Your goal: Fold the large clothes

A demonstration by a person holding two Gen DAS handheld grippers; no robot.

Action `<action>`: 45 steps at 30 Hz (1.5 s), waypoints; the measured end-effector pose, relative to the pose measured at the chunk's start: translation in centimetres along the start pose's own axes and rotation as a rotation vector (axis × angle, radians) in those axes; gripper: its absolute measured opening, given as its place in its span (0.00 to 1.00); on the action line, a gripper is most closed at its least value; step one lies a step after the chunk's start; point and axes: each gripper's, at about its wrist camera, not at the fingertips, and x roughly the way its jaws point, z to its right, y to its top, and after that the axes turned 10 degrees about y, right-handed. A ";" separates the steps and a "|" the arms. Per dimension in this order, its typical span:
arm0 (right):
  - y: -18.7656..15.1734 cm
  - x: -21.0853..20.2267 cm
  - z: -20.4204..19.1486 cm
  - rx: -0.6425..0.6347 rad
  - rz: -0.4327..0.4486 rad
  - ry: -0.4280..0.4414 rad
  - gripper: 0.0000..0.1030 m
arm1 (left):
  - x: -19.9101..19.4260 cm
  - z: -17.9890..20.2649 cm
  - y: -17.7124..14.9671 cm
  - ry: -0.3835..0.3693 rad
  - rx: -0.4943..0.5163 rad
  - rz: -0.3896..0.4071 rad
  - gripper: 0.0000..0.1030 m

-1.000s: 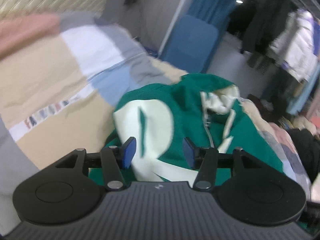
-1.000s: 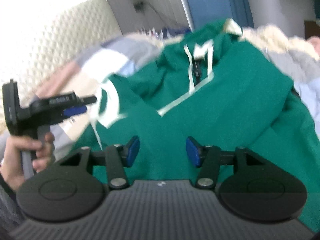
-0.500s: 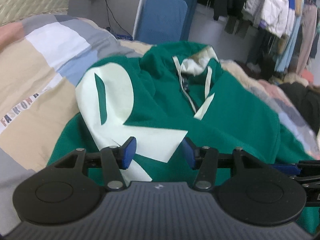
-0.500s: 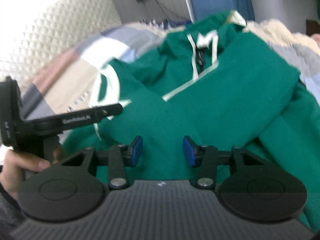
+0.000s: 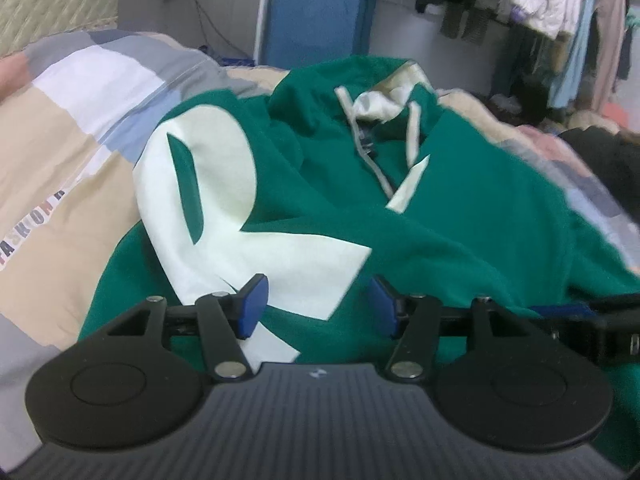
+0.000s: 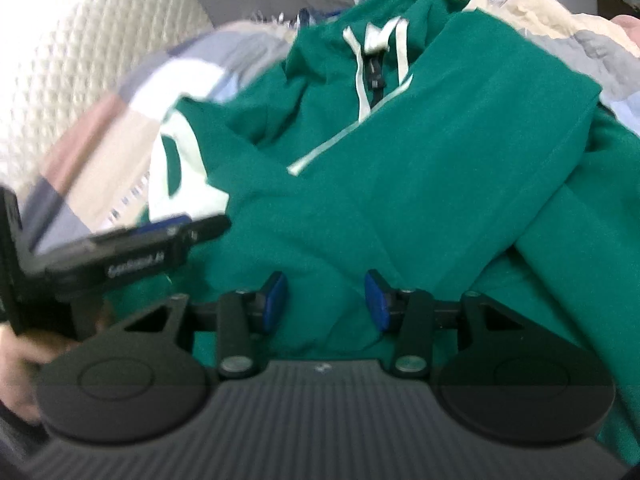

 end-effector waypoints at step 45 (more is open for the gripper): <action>37.1 20.6 18.1 -0.200 0.187 -0.193 0.09 | 38.4 4.0 31.7 -0.031 0.072 -0.170 0.15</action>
